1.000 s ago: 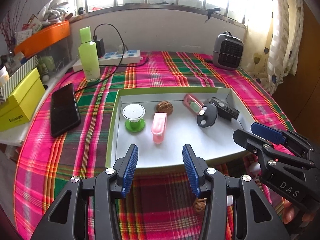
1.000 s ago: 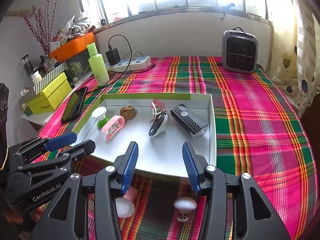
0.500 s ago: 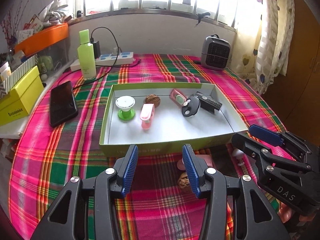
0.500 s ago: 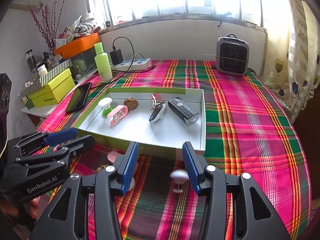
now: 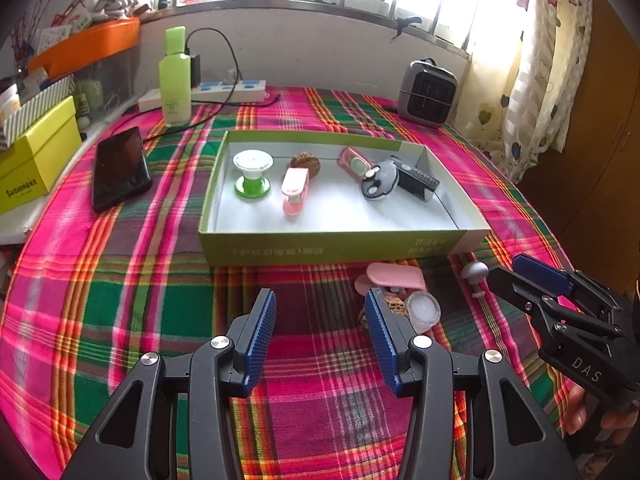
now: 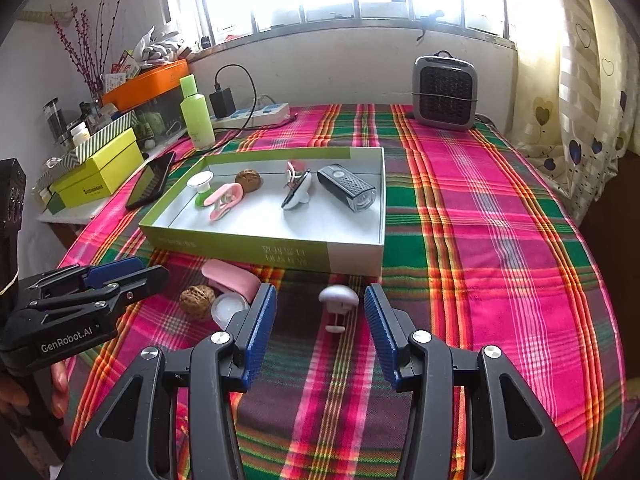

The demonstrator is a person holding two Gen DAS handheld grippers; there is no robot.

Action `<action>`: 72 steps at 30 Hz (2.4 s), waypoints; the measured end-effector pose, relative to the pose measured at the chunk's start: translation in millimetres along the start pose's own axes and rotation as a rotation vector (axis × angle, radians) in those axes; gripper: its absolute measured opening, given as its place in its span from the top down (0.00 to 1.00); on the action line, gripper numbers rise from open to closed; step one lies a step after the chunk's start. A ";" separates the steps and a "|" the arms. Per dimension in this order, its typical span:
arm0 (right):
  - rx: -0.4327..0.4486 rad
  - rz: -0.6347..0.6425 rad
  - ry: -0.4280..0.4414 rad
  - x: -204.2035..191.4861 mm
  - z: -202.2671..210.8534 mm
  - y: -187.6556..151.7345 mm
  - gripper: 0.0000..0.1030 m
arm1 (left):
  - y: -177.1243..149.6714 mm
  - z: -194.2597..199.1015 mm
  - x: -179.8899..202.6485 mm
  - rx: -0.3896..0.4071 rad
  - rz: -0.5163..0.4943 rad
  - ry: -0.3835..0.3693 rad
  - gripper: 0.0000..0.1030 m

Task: Organize objects
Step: 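Move left tool to the wrinkled walnut while right tool reaches the white knob, then close left tool on the walnut while right tool grasps the white knob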

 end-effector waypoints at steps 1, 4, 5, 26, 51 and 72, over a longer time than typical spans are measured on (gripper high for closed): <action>-0.003 -0.002 0.000 0.8 -0.4 -1.3 0.54 | -1.6 -1.1 1.1 -0.004 0.000 -0.004 0.56; -0.018 -0.005 0.005 2.3 -1.7 -7.9 0.54 | -5.3 -4.3 5.2 -0.015 -0.012 -0.016 0.56; -0.022 -0.005 0.006 2.5 -2.3 -9.7 0.54 | -6.0 -5.8 6.2 -0.019 -0.013 -0.022 0.56; -0.066 -0.007 0.007 6.8 -13.7 -19.2 0.54 | -11.3 -25.5 25.1 -0.066 -0.030 -0.090 0.53; -0.116 0.038 -0.033 4.9 -39.5 -11.2 0.54 | -7.8 -34.3 9.6 -0.058 0.001 -0.068 0.54; -0.124 0.056 -0.021 0.7 -41.6 -11.4 0.73 | -5.4 -35.6 5.5 -0.057 -0.017 -0.039 0.73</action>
Point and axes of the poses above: each gripper's, at about its wrist camera, not at the fingertips, and z roughly against the way its jaws point, x to its right, y to its top, the point moved 10 cm from there along -z, roughly the way its jaws point, and after that the axes turned 14 degrees about -y, right-handed, at the moved point
